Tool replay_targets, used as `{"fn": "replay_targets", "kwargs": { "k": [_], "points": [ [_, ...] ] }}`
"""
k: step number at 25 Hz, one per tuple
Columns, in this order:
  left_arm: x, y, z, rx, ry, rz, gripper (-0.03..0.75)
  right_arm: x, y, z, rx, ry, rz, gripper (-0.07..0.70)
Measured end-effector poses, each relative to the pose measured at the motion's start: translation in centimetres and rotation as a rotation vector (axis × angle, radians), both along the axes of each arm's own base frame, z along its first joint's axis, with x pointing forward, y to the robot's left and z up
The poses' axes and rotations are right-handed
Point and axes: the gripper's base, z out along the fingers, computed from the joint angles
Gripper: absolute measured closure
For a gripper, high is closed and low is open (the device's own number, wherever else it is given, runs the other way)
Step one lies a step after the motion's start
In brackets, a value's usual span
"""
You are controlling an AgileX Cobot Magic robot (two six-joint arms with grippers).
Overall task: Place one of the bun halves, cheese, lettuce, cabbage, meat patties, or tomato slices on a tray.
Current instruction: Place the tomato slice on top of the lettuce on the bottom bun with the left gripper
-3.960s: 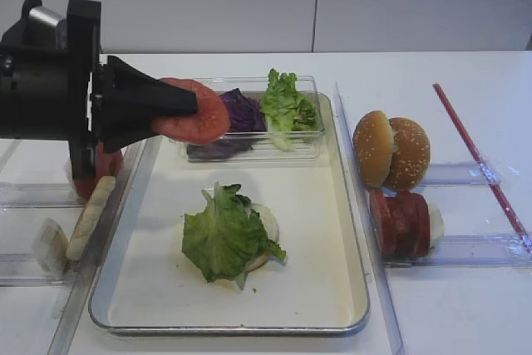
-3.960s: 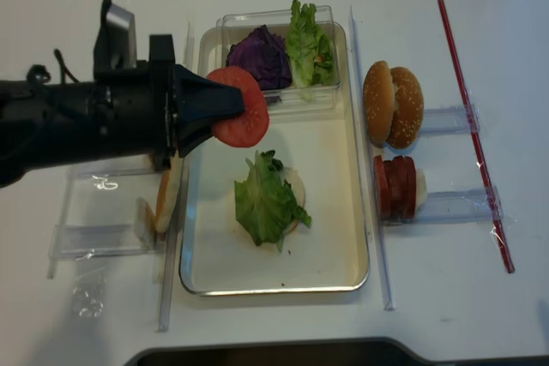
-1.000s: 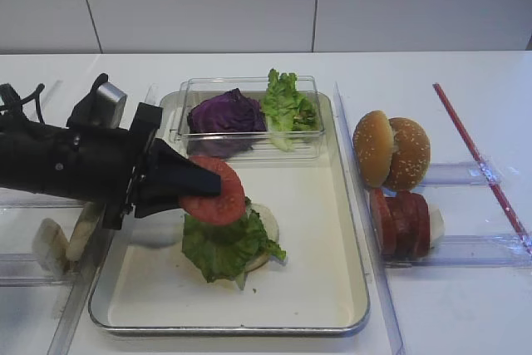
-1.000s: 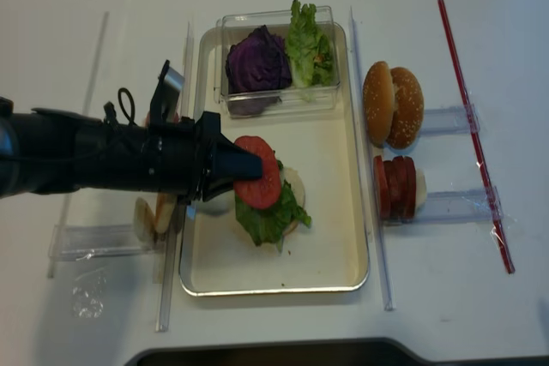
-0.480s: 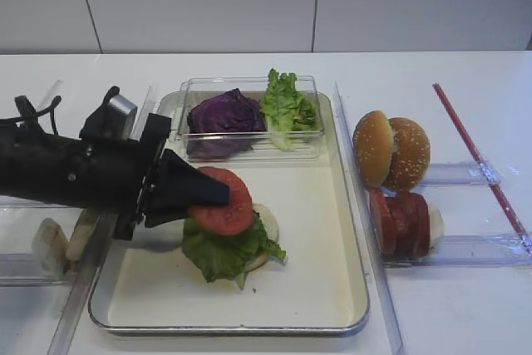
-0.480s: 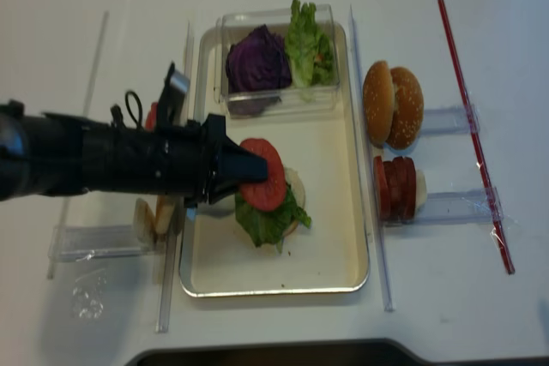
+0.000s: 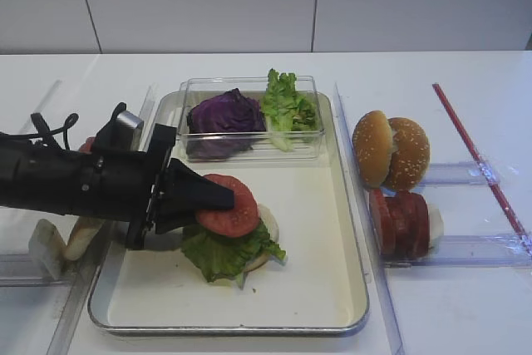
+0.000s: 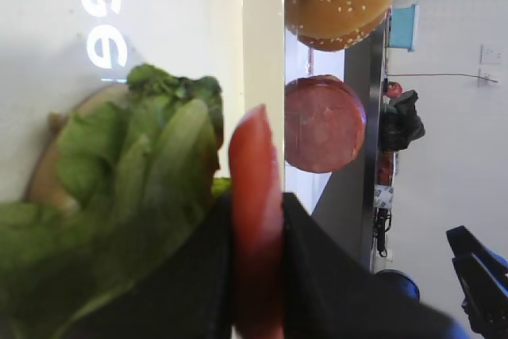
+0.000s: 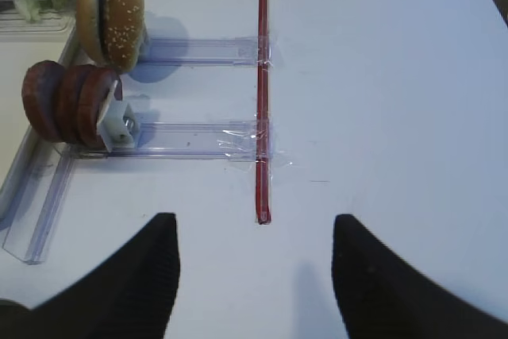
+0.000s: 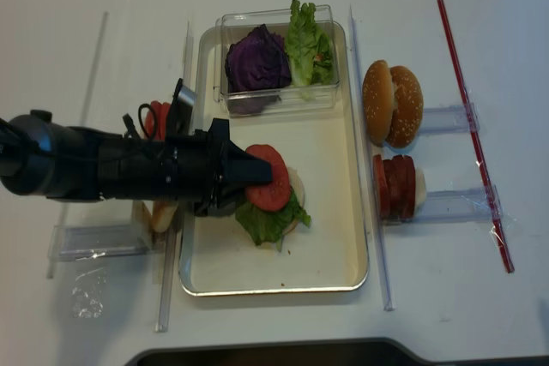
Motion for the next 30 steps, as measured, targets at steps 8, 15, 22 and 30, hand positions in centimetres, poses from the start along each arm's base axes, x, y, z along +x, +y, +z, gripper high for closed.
{"fn": "replay_targets", "kwargs": {
  "k": [8, 15, 22, 30],
  "points": [
    [0.0, 0.0, 0.0, 0.0, -0.004, -0.001, 0.524, 0.0, 0.0, 0.0, 0.001, 0.002, 0.001, 0.169],
    [0.0, 0.0, 0.0, 0.0, -0.004, -0.001, 0.284, 0.0, 0.0, 0.0, 0.001, 0.002, 0.001, 0.169],
    [0.3, 0.0, 0.2, 0.004, 0.001, -0.008, 0.267, 0.0, 0.0, 0.0, 0.001, 0.002, 0.001, 0.169],
    [1.1, -0.1, 0.9, 0.058, 0.033, -0.056, 0.267, 0.0, 0.0, 0.0, 0.001, 0.002, 0.001, 0.169]
  ]
}}
